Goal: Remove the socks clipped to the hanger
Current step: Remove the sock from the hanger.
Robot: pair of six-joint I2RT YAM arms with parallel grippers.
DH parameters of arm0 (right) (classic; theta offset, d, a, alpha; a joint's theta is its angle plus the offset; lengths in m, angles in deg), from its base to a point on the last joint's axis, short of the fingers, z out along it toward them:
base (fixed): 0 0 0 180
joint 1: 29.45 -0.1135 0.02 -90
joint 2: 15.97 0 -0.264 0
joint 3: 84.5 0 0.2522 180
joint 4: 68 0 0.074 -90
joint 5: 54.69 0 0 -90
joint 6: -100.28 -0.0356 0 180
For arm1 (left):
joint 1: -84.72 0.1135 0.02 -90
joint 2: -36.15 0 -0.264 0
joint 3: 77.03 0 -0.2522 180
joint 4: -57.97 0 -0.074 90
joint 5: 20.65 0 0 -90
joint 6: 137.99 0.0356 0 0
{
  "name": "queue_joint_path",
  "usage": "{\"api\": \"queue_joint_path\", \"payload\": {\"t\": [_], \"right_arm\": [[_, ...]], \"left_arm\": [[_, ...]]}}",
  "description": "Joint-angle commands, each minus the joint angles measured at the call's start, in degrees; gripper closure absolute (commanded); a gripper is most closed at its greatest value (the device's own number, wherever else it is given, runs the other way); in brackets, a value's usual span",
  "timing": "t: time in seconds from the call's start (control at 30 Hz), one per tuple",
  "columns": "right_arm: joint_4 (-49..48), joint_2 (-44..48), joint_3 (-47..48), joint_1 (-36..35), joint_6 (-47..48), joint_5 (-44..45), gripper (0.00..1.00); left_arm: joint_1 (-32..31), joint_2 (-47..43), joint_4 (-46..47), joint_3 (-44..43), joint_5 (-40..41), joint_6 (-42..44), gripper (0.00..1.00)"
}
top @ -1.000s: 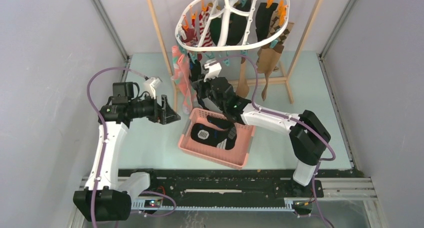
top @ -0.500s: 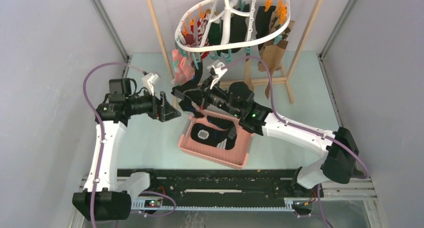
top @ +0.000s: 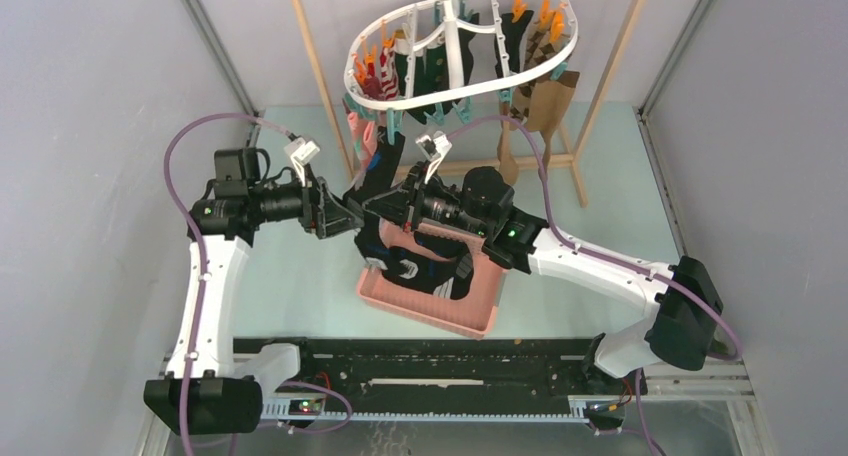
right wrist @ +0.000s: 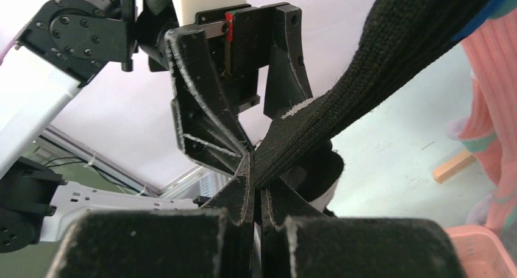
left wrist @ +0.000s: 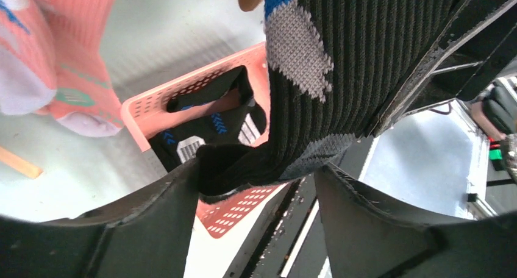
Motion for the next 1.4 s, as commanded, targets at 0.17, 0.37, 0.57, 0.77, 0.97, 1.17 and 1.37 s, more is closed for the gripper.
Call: {"api": "queue_joint_path", "payload": {"t": [0.17, 0.37, 0.57, 0.77, 0.97, 1.17, 1.37], "right_arm": [[-1.7, 1.7, 0.1, -0.4, -6.5, -3.6, 0.91], [3.7, 4.7, 0.2, -0.5, -4.4, 13.7, 0.42], [5.1, 3.5, 4.2, 2.5, -0.9, 22.1, 0.27], [5.3, -1.0, 10.8, 6.0, 0.0, 21.0, 0.24], [6.7, -6.2, 19.1, 6.6, 1.6, 20.6, 0.24], [5.9, -9.7, 23.0, 7.1, 1.3, 20.9, 0.24], [3.8, -8.3, 17.6, 5.7, 0.7, 24.6, 0.22]], "left_arm": [[0.1, 0.1, 1.9, -2.7, -7.8, 1.4, 0.75], [-0.4, -3.2, 10.7, 0.5, -4.4, -7.1, 1.00], [-2.3, -5.8, 12.9, 2.3, -2.1, -9.3, 1.00], [-4.8, -6.7, 12.9, 2.7, -0.2, -10.0, 1.00], [-6.4, -7.5, 12.7, 3.6, 1.5, -10.0, 1.00], [-6.8, -8.4, 11.9, 3.9, 1.9, -9.7, 1.00], [-6.9, -9.5, 10.3, 4.2, 2.0, -8.4, 1.00]]}}
